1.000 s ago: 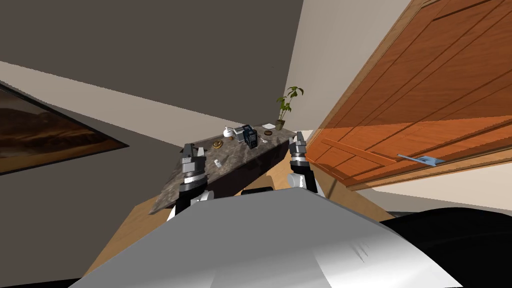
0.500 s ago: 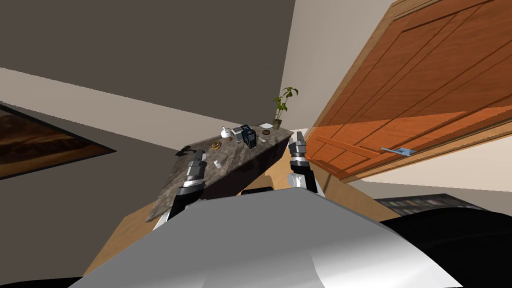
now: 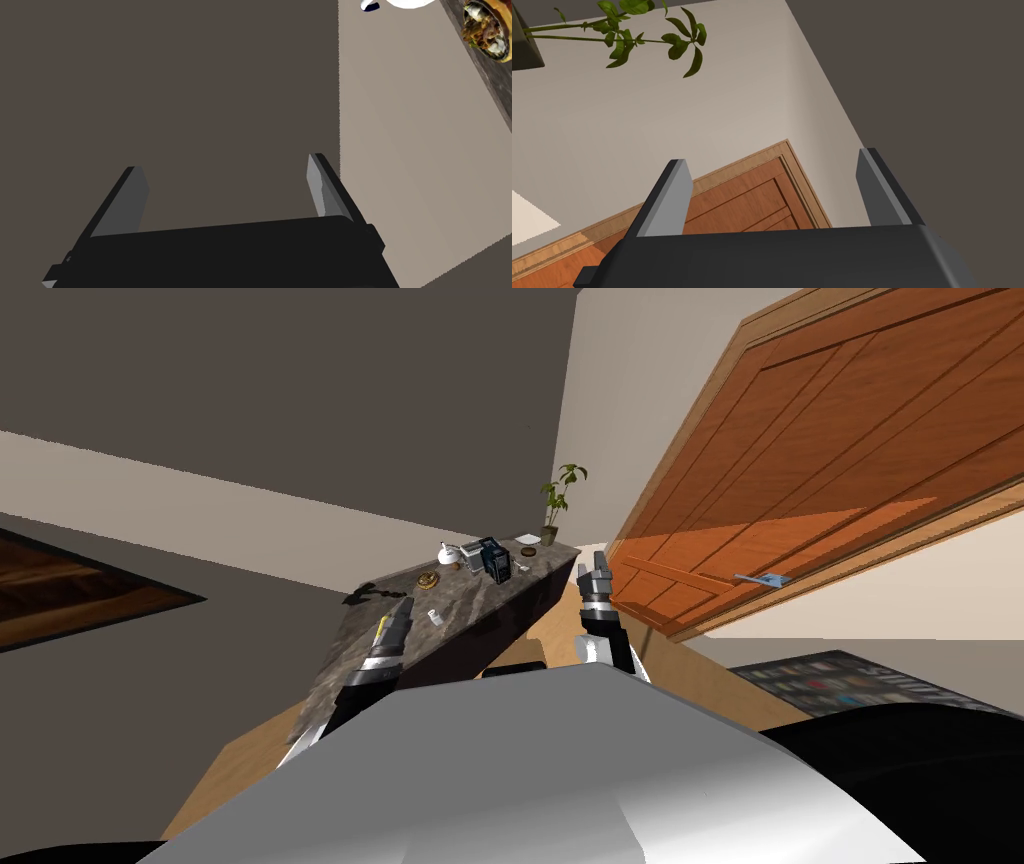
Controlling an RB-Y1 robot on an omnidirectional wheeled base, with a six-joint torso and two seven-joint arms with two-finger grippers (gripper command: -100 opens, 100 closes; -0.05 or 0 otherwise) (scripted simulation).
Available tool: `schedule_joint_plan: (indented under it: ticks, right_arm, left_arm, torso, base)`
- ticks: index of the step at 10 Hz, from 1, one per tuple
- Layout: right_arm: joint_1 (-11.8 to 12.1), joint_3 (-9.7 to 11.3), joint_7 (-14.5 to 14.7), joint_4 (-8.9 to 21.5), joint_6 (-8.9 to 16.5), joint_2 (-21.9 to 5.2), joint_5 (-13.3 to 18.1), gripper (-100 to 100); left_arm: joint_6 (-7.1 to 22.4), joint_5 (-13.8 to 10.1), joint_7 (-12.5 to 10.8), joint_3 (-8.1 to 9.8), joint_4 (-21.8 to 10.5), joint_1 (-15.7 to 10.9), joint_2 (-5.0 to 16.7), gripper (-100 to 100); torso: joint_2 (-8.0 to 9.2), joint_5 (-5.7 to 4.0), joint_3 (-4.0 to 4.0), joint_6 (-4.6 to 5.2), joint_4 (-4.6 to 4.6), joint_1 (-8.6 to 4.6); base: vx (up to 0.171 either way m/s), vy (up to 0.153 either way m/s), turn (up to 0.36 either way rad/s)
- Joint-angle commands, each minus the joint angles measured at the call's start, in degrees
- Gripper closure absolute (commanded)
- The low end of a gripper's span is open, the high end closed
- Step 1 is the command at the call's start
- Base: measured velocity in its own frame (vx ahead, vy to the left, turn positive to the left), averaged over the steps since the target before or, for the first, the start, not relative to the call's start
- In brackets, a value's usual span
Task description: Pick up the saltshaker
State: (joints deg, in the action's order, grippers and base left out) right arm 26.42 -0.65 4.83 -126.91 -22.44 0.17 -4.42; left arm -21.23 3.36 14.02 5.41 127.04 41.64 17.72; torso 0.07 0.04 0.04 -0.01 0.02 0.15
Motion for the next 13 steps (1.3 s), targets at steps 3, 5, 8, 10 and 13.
schedule_joint_plan:
  ticks: [3, 5, 8, 10, 13]
  right_arm:
    - [0.0, 0.0, 0.0, 0.0, 0.0, 0.0, 0.0, 0]
    - [0.0, 0.0, 0.0, 0.0, 0.0, 0.0, 0.0, 0]
    - [0.0, 0.0, 0.0, 0.0, 0.0, 0.0, 0.0, 0]
    - [0.0, 0.0, 0.0, 0.0, 0.0, 0.0, 0.0, 0]
    - [0.0, 0.0, 0.0, 0.0, 0.0, 0.0, 0.0, 0]
  left_arm:
    - [5.5, 1.6, 1.5, 1.39, -1.4, 3.3, 5.8, -100]
    - [8.6, 2.6, 2.2, 2.19, -2.2, 5.8, 9.1, -100]
    - [11.6, 3.5, 2.5, 2.93, -3.0, 8.2, 13.2, -100]
    - [14.3, 4.3, 2.6, 3.62, -3.7, 10.5, 16.9, -100]
    - [18.0, 5.3, 2.1, 4.49, -4.9, 13.6, 22.2, -100]
  torso:
    - [-0.01, 0.0, -0.01, 0.02, -0.01, 0.04]
    - [0.04, 0.02, 0.02, 0.02, 0.0, 0.11]
    - [-0.06, -0.01, -0.04, 0.01, -0.02, -0.05]
    - [-0.06, -0.01, -0.04, 0.02, -0.02, 0.0]
    - [-0.11, 0.0, -0.06, 0.0, -0.02, -0.03]
  base:
    - [-0.022, 0.044, -0.148]
    - [-0.033, 0.05, -0.168]
    - [-0.01, 0.019, -0.112]
    - [-0.018, 0.027, -0.195]
    - [-0.003, 0.018, -0.166]
